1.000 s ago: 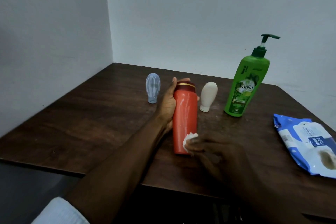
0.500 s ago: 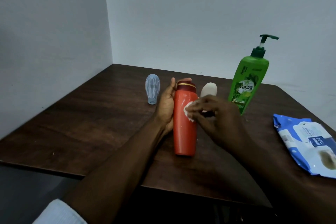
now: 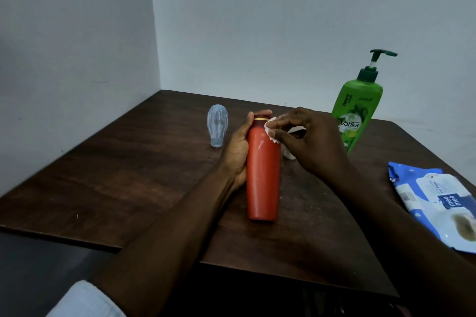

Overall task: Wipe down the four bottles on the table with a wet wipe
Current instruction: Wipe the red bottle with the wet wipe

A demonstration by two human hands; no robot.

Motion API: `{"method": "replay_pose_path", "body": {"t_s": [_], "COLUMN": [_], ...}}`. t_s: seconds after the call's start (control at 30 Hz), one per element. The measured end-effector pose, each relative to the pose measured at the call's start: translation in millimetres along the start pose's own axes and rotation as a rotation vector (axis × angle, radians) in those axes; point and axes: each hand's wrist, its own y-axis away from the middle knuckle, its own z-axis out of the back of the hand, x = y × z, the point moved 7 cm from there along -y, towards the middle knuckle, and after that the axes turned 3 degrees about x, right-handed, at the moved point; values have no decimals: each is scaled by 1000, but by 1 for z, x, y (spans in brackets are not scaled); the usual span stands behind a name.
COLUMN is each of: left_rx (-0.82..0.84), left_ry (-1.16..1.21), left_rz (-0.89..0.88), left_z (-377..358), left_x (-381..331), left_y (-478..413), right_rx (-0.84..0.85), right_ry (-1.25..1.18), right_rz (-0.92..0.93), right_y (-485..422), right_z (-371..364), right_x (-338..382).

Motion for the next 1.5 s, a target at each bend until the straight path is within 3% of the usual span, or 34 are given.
{"method": "replay_pose_path", "body": {"t_s": [0.4,0.73,1.5], "left_rx": [-25,6,12], "left_ry": [-23,3,139], "left_rz": [35,-11,-8], "left_z": [2,2,-4], "left_x": [3,3,-1], "left_y": [-1,-4,-3], "right_rx": [117,240,114], "right_ry": [117,53,103], "right_rz": [144,265,58], "right_y": [58,109,1], "right_z": [-21,-40,-15], "right_x": [31,50,28]}}
